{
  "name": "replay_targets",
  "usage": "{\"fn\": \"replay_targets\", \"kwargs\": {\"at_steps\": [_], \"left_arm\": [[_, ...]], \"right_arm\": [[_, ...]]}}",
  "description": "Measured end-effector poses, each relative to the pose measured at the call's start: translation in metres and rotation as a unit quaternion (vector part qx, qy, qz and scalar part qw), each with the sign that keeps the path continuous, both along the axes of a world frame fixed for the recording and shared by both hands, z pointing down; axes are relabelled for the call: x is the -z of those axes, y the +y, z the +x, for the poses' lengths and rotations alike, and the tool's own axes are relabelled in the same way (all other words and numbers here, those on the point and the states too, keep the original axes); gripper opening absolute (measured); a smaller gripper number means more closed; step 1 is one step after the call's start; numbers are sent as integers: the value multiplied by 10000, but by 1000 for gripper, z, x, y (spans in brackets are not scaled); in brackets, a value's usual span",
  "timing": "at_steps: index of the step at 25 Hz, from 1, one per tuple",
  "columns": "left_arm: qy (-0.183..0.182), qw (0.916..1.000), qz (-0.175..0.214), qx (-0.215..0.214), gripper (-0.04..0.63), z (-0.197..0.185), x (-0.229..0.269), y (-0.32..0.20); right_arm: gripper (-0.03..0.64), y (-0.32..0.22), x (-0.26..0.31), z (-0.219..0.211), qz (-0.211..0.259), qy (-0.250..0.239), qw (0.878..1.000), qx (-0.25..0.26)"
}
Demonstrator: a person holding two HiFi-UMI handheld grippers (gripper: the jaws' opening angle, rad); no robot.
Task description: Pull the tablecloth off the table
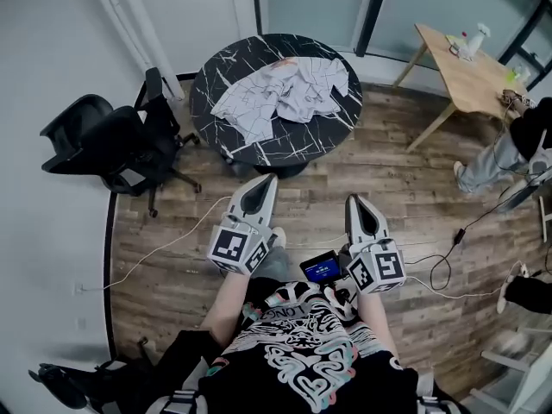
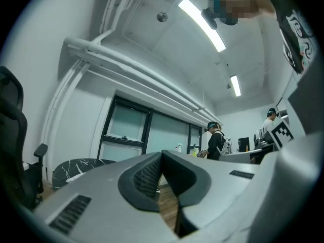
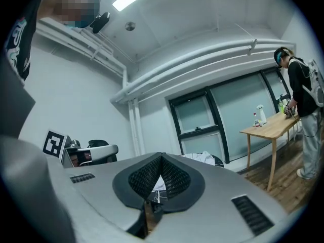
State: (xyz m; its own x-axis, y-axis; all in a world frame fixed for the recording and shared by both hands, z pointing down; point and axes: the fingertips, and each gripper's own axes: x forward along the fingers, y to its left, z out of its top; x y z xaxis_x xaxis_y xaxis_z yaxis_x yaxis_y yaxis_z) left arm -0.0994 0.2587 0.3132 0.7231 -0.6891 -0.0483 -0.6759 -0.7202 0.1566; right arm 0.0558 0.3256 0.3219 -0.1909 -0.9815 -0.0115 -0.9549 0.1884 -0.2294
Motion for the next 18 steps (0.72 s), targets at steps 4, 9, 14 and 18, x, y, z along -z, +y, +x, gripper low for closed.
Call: {"fn": "replay_targets", "kwargs": {"at_steps": [4,9,14,18], "left_arm": [[-44,9999,-96,-70,12,8,-1,-43],[-150,9997,-158,53,12,-2,-4,-104],[-240,9994,-200,174,12,-16,-9,-154],[-272,9991,-267,206,12,-21,-14,-188]], "right_arm": [[17,-42,-3,0,-109,-81,9999,-1],[17,-99,-2,-2,-92,-195,9998,-48],[17,-151,-5,-6,-145,-198,9997,-63],[17,-184,-5,-9,-77,-379,9992,-45]]}}
